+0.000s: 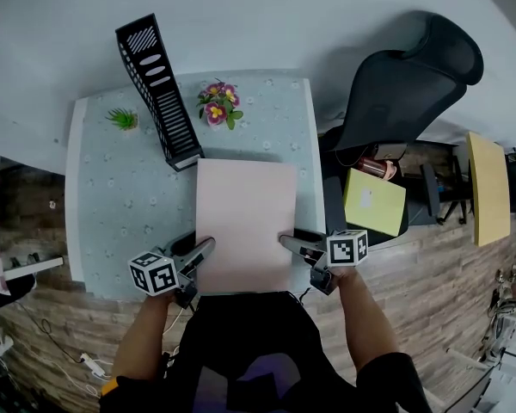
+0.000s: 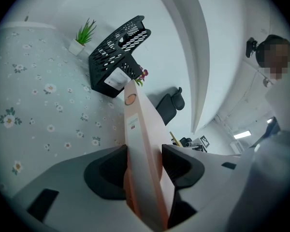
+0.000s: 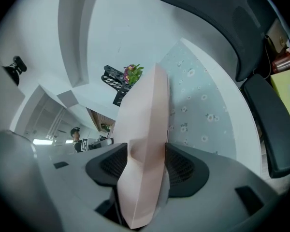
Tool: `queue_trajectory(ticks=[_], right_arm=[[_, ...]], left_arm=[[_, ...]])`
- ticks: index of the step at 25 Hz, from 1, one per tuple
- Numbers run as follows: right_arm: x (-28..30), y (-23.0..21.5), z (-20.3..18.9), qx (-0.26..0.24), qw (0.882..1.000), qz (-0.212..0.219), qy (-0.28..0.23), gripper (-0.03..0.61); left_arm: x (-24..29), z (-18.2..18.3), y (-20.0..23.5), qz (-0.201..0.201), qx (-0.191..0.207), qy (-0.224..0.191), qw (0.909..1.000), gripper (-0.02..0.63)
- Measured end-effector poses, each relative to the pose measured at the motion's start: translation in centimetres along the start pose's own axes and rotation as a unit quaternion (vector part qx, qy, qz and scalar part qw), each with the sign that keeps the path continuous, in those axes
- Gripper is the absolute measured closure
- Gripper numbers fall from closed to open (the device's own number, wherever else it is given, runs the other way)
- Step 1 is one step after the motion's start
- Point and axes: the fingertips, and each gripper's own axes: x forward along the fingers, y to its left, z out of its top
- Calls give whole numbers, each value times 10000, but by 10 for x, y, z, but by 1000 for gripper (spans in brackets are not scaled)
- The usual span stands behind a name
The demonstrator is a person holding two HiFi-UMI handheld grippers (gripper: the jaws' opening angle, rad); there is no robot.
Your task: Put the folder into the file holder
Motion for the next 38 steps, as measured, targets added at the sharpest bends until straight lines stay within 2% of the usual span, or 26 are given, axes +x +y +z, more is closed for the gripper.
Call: queue_trajectory(ticks=[3, 10, 16, 20, 23, 27, 29, 34, 38], right_arm=[[-1, 7, 5, -293, 9993, 86, -206, 331], [-11, 8, 27, -973, 9916, -233, -819, 351], [-30, 30, 51, -1056, 9856, -47, -1321, 383], [-51, 60, 72, -1337, 9728, 114, -1887, 383], [-68, 84, 93, -1462, 9586, 342, -2418, 379], [-96, 111, 120, -1290, 9367, 672, -3184, 377], [-105, 123, 129, -1257, 9288, 769, -3399, 368], [-115, 140, 138, -1055, 9204, 1022, -3623, 353], [-119, 147, 139, -921, 9194, 1260, -3610, 330]], left_arm=[[-1, 3, -2, -93, 18, -45, 9999, 385], [1, 7, -12, -257, 24, -131, 9996, 397], [-3, 26, -25, -412, -10, -438, 9982, 396], [-8, 51, -46, -626, 188, -746, 9951, 396], [-14, 76, -68, -774, 500, -1024, 9905, 397], [-23, 105, -102, -929, 894, -1447, 9810, 400], [-28, 118, -115, -987, 1025, -1674, 9756, 402], [-46, 147, -146, -1184, 1312, -2145, 9606, 408], [-55, 155, -162, -1306, 1523, -2218, 9542, 411]])
